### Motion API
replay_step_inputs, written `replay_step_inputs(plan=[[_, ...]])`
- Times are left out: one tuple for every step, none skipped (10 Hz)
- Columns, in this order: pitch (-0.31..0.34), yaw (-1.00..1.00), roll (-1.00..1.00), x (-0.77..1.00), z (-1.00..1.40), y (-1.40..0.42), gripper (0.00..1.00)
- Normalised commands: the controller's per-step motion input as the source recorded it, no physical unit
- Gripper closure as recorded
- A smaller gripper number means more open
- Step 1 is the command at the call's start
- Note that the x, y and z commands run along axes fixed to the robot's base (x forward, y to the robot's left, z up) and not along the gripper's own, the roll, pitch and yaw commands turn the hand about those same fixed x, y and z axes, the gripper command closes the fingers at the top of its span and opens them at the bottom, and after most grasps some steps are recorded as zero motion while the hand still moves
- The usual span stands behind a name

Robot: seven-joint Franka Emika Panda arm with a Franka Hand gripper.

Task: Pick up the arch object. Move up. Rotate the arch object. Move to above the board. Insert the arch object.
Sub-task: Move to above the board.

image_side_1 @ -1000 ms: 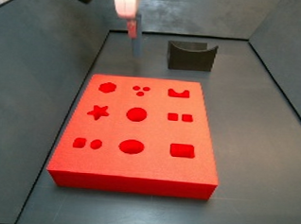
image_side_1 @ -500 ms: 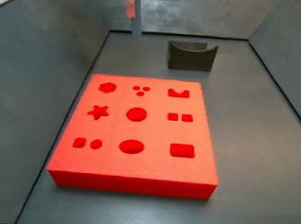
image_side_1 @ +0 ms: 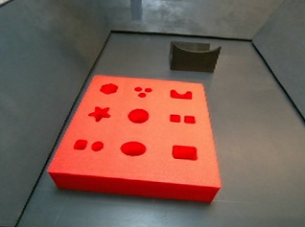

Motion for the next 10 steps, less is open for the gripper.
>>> replay_step_inputs(plan=[[0.055,-0.06,-0.21,-0.03,1.00,0.04,1.00],[0.062,-0.06,-0.22,-0.02,0.90,0.04,1.00],[0.064,-0.07,-0.22,-0.01,0.75,0.04,1.00],[0.063,-0.07,-0.21,-0.01,0.60,0.03,1.00],[0.063,-0.06,-0.20,0.00,0.45,0.03,1.00],[0.065,-0.06,-0.18,0.00,0.30,0.03,1.00],[0.082,1.00,0.01,0.24,0.27,-1.00,1.00],[0.081,1.00,0.01,0.25,0.25,-1.00,1.00],[0.092,1.00,0.03,0.25,0.27,-1.00,1.00],[0.096,1.00,0.02,0.25,0.27,-1.00,1.00]])
